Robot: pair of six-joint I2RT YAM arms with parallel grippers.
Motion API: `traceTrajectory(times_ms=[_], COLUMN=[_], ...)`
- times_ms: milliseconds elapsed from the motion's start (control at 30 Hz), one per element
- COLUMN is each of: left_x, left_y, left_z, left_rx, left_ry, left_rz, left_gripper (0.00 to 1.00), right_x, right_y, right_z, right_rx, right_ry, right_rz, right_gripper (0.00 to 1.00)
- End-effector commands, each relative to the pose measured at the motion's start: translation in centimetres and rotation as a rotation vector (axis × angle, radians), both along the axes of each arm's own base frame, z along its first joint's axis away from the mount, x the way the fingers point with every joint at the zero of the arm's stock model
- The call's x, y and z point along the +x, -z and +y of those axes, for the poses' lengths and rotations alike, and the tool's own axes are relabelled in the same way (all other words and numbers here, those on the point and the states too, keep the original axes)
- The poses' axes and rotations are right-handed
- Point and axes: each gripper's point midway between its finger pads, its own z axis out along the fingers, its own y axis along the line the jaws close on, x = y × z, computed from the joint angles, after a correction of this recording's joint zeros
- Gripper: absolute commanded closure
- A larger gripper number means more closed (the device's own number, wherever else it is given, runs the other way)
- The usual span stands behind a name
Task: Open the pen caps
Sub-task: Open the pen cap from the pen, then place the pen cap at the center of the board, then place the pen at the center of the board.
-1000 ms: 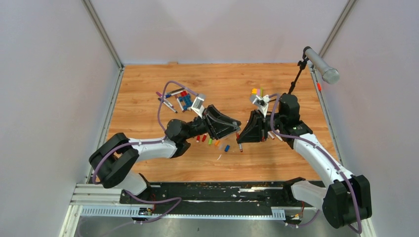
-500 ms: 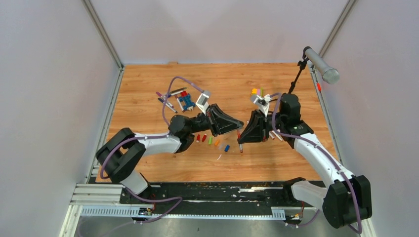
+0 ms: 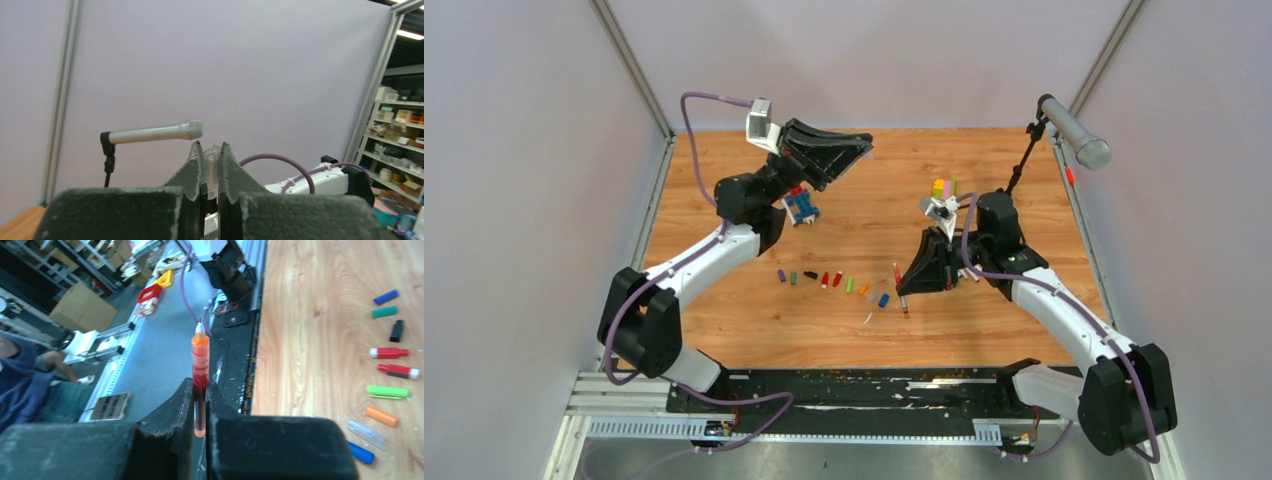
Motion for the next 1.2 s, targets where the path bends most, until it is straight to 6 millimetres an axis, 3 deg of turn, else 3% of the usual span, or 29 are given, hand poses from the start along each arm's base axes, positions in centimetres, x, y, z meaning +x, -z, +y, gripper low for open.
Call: traceTrajectory(times_ms=[0,133,400,500,533,600,667,900,1167], left_x=[0.2,1.0,-0.7,-1.2,-1.1,-1.1,-1.4,-2.6,-3.6], left_y=[-0.8,4.1,18.0,22.9,24.9,28.4,31.3,38.4,43.4], left_z=[2.2,3.9,8.0,9.9,10.7,12.3,13.5,15.4,18.3], left_rx=[-0.013,0.083,0.399,0.465,0.491,0.536,0.569,0.647,0.802], left_ry=[-0.091,-0.201,-0.415,-0.495,-0.534,-0.612,-0.662,-0.733,-0.886], left_rz=[0.008,0.158,0.497,0.65,0.72,0.86,0.961,1.202,1.393], left_gripper=[1.0,1.0,0.94,0.87,0.88,1.0,1.0,1.0,1.0], right_x=[0.9,3.2,7.9,8.2,8.0,7.3,6.9,6.6,5.3], right_y=[0.7,3.2,9.1,11.8,13.0,15.5,17.5,20.4,22.5], right_z=[0.0,-1.4,-6.9,-8.9,-9.5,-10.6,-11.7,-13.6,-14.3], right_rx=[-0.023,-0.188,-0.587,-0.741,-0.791,-0.885,-0.972,-1.103,-1.177], right_ry=[0.07,0.228,0.431,0.437,0.428,0.389,0.365,0.334,0.267], right_rz=[-0.145,-0.326,-0.524,-0.484,-0.45,-0.384,-0.339,-0.29,-0.192], right_gripper=[1.0,1.0,1.0,1.0,1.0,1.0,1.0,1.0,0.94])
